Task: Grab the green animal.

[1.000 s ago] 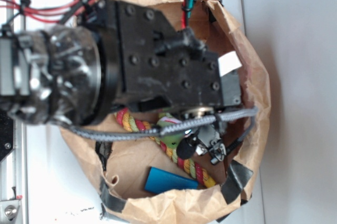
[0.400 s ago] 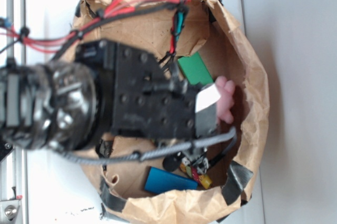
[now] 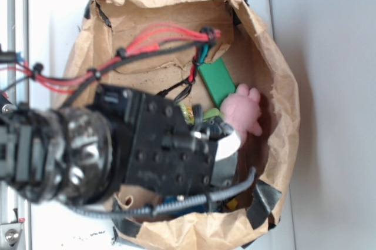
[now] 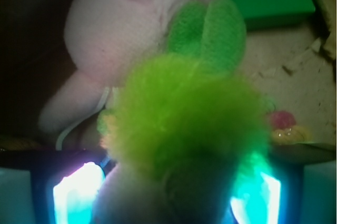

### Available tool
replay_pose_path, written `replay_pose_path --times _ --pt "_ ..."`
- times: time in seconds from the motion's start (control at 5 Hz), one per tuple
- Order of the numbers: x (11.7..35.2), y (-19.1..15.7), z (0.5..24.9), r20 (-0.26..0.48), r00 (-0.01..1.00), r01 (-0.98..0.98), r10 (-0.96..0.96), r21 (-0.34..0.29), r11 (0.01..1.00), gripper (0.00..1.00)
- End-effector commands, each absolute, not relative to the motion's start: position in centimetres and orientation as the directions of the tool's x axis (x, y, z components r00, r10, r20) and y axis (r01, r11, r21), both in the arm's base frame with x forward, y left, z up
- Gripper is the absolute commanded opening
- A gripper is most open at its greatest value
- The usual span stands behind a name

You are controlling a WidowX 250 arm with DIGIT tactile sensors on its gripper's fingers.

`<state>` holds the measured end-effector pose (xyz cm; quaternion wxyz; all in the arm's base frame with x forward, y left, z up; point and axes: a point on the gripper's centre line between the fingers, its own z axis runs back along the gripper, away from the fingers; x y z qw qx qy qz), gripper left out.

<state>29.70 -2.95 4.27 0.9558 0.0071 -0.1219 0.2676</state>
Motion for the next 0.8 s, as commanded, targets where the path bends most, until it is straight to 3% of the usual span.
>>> replay_pose_path --times 0.0,0.6 --pt "28.8 -3.3 4.8 0.244 0.838 -0.487 0.488 -0.07 0.871 0.0" --pt "28.7 -1.7 8.0 0.245 0.83 -0.479 0.501 -0.145 0.866 0.0"
